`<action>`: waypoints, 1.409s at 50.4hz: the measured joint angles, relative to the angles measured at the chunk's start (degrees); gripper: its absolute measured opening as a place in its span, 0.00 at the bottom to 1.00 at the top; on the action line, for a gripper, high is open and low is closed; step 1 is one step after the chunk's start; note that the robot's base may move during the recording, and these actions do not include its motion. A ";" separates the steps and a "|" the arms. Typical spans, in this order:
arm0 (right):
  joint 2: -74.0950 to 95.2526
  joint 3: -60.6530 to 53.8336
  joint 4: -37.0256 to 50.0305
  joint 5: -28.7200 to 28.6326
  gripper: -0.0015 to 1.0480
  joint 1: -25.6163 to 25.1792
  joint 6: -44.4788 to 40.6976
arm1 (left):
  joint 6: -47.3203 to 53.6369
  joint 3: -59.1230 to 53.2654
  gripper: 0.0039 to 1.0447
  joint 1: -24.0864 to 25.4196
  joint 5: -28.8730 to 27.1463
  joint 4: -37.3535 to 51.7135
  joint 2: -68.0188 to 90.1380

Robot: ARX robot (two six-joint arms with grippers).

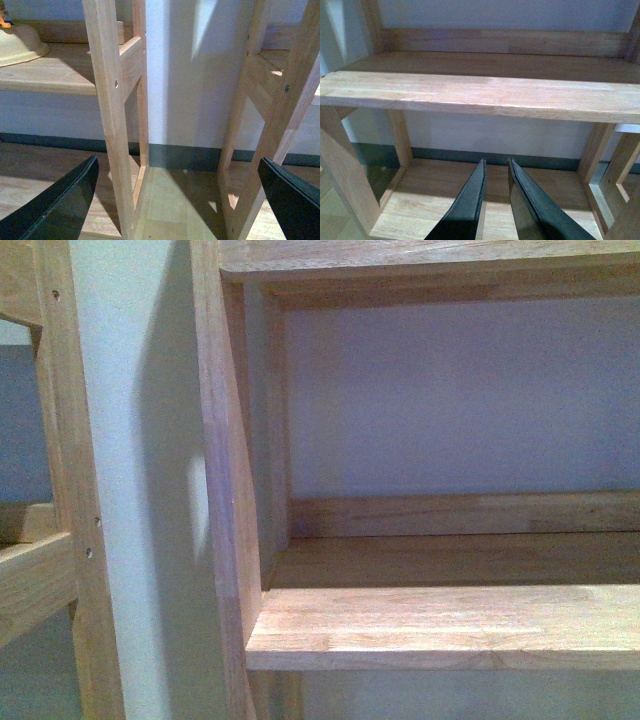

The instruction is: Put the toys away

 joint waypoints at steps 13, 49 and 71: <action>-2.67 -2.93 0.39 -0.04 0.18 -0.02 0.02 | -0.02 0.00 0.95 0.00 0.00 0.00 0.00; -3.08 -3.02 0.42 -0.02 0.57 -0.04 0.00 | 0.00 0.00 0.95 0.00 0.00 0.00 0.00; -3.08 -3.02 0.42 -0.02 1.00 -0.04 0.22 | 0.00 0.00 0.95 0.00 0.00 0.00 0.00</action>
